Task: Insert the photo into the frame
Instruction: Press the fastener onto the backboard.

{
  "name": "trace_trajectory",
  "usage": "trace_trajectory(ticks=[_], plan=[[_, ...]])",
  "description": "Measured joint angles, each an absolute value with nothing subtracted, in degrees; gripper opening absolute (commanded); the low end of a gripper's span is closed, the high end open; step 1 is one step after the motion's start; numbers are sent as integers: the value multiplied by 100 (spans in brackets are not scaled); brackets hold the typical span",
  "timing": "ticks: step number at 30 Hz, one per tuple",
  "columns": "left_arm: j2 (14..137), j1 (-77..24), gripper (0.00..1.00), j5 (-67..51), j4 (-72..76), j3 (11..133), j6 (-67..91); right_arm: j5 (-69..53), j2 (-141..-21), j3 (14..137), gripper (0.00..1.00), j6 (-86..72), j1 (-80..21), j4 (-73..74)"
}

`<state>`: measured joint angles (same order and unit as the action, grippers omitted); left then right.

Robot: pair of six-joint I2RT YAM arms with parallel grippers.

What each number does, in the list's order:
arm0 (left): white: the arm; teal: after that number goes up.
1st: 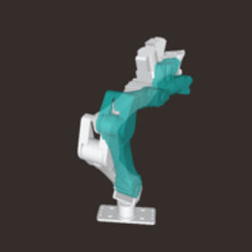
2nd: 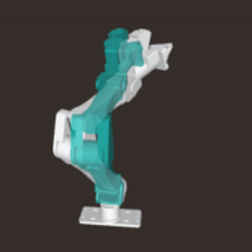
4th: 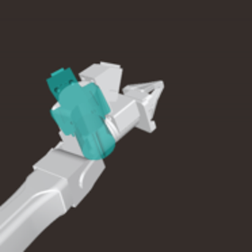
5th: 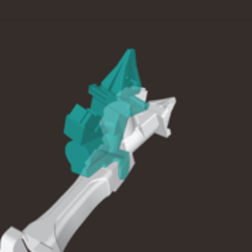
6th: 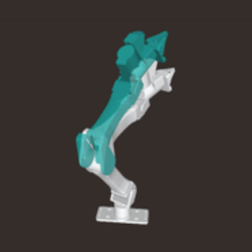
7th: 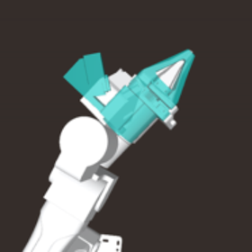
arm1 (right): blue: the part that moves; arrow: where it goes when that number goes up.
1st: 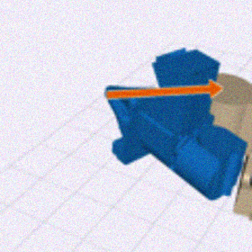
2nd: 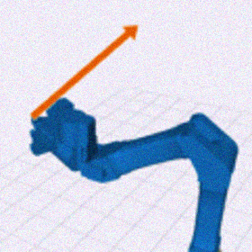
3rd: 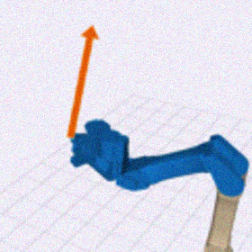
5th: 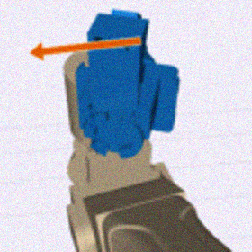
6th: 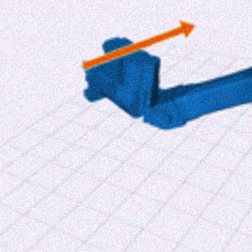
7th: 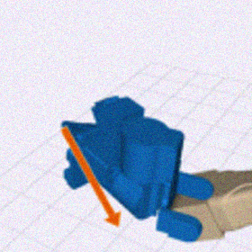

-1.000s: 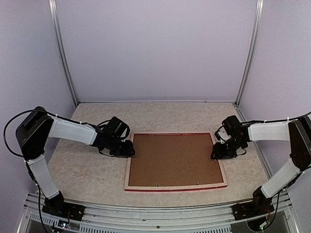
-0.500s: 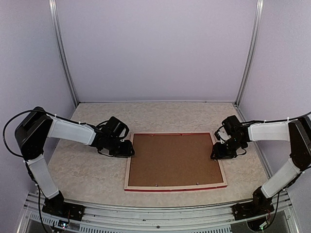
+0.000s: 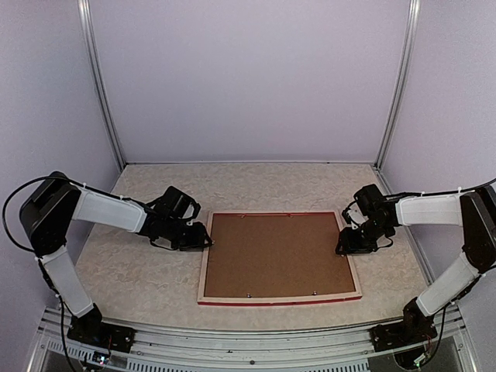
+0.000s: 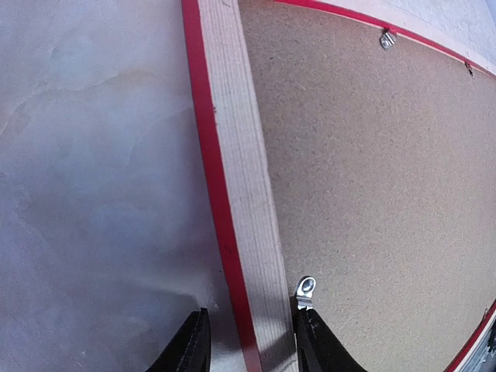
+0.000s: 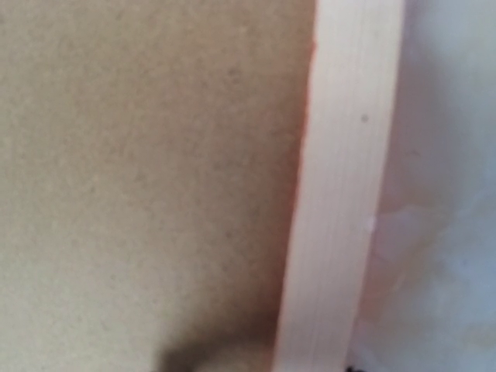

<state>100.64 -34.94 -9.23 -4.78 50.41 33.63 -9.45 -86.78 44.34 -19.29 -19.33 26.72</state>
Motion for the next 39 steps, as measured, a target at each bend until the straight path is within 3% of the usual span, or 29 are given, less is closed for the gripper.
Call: trace_trajectory(ticks=[26, 29, 36, 39], plan=[[10173, -4106, 26, 727, -1249, 5509, 3336, -1013, -8694, 4431, 50, -1911, -1933, 2668], [10173, -4121, 30, 867, -1310, 5529, 3321, -1024, -8707, 4431, 50, -1909, -1933, 2668], [10112, -4077, 55, 816, -1367, 5505, 3251, -1033, -8715, 4431, 50, -1909, -1933, 2668], [10088, -4042, 60, 681, -1374, 5483, 3253, -1033, -8715, 4431, 50, -1909, -1933, 2668]])
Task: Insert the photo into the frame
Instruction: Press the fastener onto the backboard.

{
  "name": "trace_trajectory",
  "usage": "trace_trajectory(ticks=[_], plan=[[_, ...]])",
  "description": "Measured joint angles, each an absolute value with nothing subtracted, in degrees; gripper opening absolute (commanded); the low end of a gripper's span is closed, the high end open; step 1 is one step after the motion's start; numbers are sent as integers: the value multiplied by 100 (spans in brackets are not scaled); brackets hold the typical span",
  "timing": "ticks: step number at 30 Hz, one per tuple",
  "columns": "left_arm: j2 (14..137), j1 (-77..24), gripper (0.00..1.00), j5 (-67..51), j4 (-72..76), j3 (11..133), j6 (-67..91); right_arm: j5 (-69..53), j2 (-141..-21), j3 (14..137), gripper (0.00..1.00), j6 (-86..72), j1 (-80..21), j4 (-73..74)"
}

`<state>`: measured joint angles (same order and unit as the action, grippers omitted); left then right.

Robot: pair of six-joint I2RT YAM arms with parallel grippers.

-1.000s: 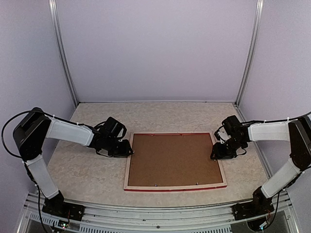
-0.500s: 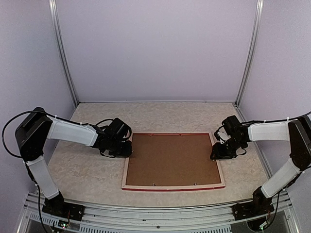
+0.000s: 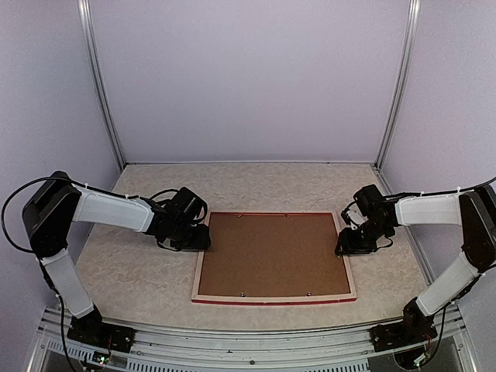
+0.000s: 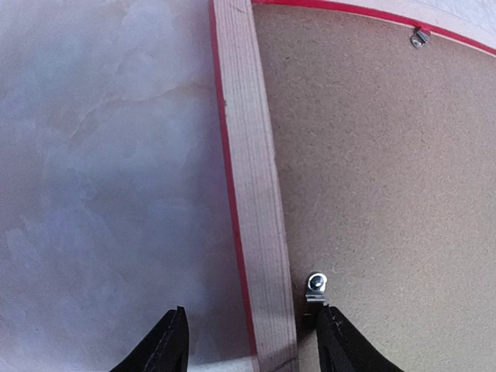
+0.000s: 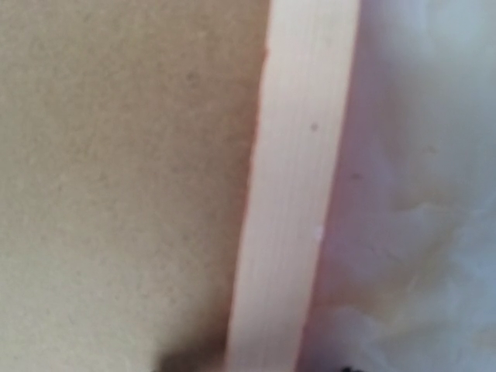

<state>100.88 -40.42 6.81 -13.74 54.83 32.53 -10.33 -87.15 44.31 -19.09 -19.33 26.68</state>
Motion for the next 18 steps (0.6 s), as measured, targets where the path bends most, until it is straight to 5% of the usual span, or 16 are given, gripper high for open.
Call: trace_trajectory(ticks=[9, 18], plan=[[10088, -4042, 61, 447, -1376, 5461, 3251, -1039, -8715, 4431, 50, -1907, -1933, 2665], [10110, -4001, 37, 364, -1339, 5463, 3258, -1066, -8718, 4431, 50, -1905, -1933, 2665]])
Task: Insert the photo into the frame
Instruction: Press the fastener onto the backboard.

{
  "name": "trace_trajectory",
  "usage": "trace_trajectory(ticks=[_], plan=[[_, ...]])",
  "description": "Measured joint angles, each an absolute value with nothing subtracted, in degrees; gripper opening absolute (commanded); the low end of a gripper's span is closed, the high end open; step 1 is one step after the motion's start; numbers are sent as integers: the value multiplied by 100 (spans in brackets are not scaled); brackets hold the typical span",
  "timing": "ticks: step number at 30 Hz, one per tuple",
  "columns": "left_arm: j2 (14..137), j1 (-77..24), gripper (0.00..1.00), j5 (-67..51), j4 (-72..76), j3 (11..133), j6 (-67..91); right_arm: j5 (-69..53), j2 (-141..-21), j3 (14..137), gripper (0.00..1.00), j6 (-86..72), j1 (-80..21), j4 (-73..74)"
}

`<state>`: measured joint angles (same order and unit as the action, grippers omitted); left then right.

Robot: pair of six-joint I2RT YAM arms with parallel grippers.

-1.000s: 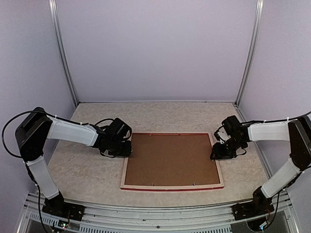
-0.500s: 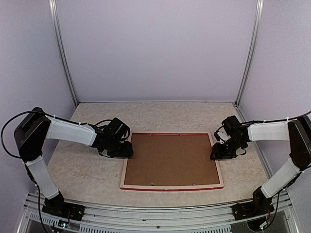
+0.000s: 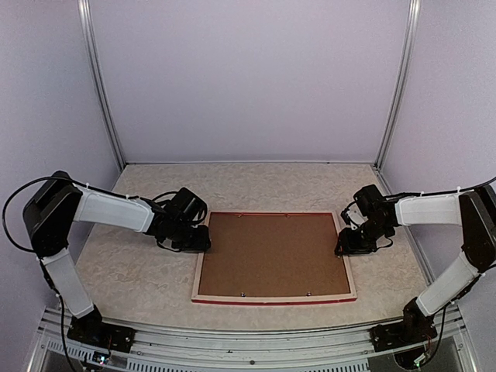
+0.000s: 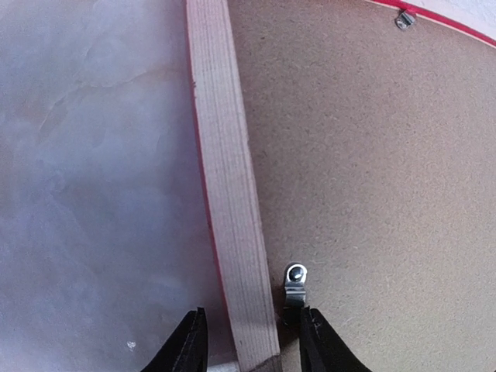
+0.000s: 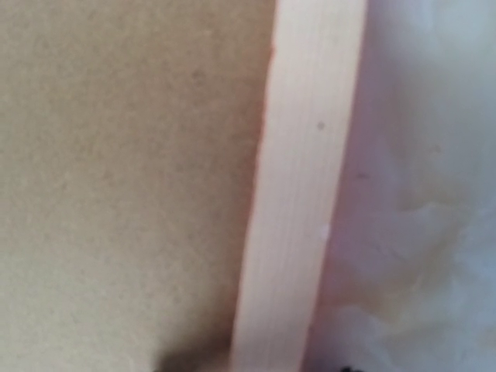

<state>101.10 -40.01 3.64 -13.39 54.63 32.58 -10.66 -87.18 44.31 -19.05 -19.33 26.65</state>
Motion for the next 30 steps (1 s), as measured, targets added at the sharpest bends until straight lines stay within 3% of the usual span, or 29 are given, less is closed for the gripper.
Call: trace_trajectory(ticks=[8, 21, 24, 26, 30], plan=[[10154, -3955, 26, 167, -1238, 5463, 3295, -1079, -8718, 4431, 49, -1905, -1933, 2665], [10073, -3850, 23, 91, -893, 5264, 3354, -1120, -8718, 4431, 49, -1900, -1933, 2665], [10033, -3830, 37, 73, -801, 5205, 3304, -1127, -8718, 4429, 49, -1894, -1933, 2665], [9968, -3813, 53, 80, -784, 5177, 3269, -1131, -8718, 4429, 49, -1892, -1933, 2665], [9843, -3789, 63, 89, -696, 5181, 3216, -1133, -8718, 4429, 49, -1887, -1933, 2663]])
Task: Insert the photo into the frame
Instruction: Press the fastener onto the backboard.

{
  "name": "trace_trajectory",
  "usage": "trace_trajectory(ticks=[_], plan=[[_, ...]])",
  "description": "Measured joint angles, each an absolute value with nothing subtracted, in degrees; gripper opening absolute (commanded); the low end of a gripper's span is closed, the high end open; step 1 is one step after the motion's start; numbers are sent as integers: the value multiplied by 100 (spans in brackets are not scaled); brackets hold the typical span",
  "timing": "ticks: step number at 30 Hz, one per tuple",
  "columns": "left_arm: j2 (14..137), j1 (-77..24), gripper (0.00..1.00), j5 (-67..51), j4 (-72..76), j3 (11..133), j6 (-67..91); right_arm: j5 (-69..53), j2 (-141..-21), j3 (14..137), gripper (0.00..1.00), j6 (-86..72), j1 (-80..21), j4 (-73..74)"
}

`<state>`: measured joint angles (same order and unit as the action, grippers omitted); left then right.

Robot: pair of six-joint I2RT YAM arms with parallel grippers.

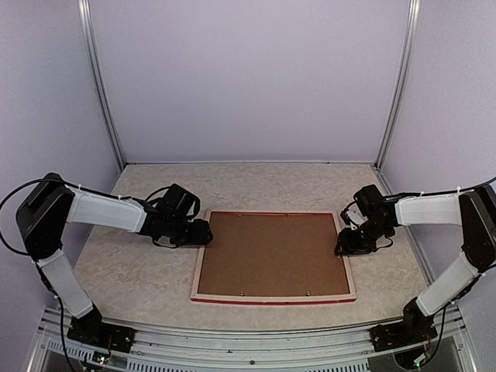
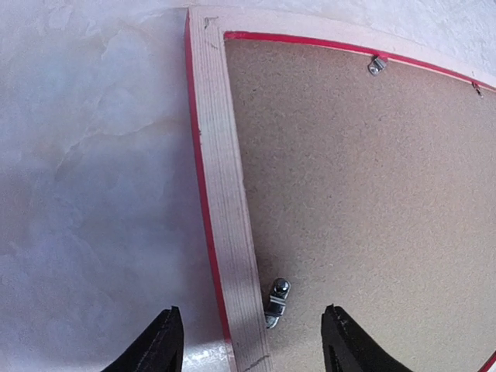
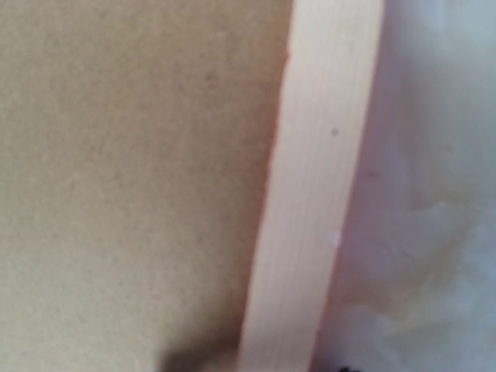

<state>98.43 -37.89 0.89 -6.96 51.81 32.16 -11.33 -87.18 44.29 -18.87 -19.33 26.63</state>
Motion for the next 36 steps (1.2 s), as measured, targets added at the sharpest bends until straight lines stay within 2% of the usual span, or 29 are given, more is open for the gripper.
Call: trace_trajectory(ticks=[7, 10, 18, 27, 36], plan=[[9859, -3787, 64, 91, -718, 5262, 3127, -1135, -8718, 4429, 49, -1881, -1933, 2665], [9896, -3800, 58, 141, -740, 5306, 3083, -1135, -8718, 4429, 49, -1876, -1933, 2663], [10073, -3850, 58, 270, -915, 5308, 2978, -1153, -8753, 4429, 49, -1868, -1933, 2646], [10178, -3959, 36, 484, -963, 5411, 2895, -1162, -8753, 4418, 48, -1868, -1933, 2624], [10195, -3975, 24, 528, -954, 5450, 2838, -1181, -8755, 4418, 48, -1868, -1933, 2622]])
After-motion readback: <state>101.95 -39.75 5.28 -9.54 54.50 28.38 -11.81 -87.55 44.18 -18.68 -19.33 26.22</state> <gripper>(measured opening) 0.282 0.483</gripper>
